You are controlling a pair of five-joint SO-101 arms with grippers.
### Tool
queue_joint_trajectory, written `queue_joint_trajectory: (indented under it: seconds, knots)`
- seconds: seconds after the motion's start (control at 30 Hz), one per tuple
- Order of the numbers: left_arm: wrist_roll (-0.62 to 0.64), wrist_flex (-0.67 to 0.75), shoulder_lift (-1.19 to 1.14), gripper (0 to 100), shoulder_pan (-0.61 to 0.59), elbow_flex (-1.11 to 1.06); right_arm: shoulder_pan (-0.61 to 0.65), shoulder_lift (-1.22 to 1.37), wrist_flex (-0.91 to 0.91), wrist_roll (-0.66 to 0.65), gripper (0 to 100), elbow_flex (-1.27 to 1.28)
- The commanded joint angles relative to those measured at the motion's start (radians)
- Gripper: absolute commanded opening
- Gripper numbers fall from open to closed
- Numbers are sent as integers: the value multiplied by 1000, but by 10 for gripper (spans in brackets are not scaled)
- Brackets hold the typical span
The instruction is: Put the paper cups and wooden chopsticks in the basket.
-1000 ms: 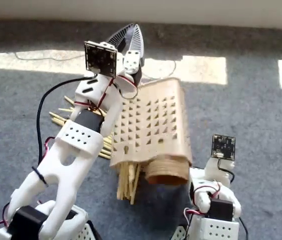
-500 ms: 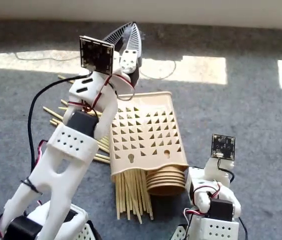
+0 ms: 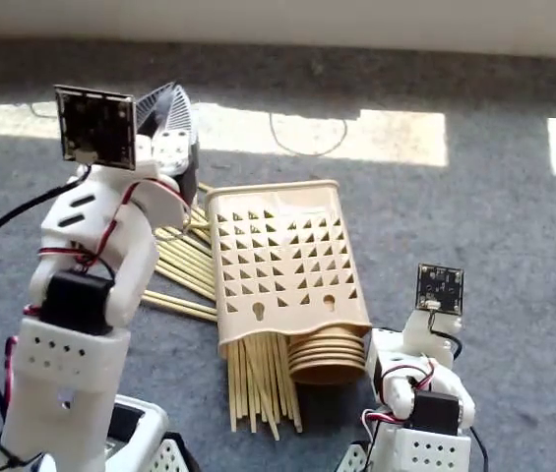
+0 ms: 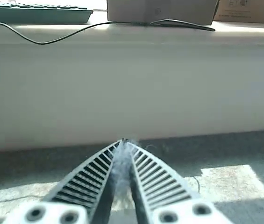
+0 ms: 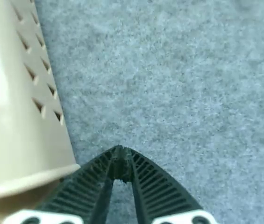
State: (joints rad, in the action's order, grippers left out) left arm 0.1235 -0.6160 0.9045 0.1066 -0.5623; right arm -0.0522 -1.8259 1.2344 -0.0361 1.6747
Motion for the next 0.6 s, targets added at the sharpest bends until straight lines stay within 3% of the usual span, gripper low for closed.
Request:
queue_joint_trajectory:
  seconds: [0.0, 0.23, 0.4, 0.57]
  knots:
    - [-9, -150, 91, 6, -67, 41, 5, -10, 2, -6, 5, 104]
    - [-11, -261, 289, 7, -214, -176, 48, -10, 2, -2, 5, 104]
    - [-120, -261, 440, 7, -254, -364, 77, -10, 13, -6, 5, 104]
    - [-144, -261, 555, 7, -294, -529, -67, -12, 8, -6, 5, 79]
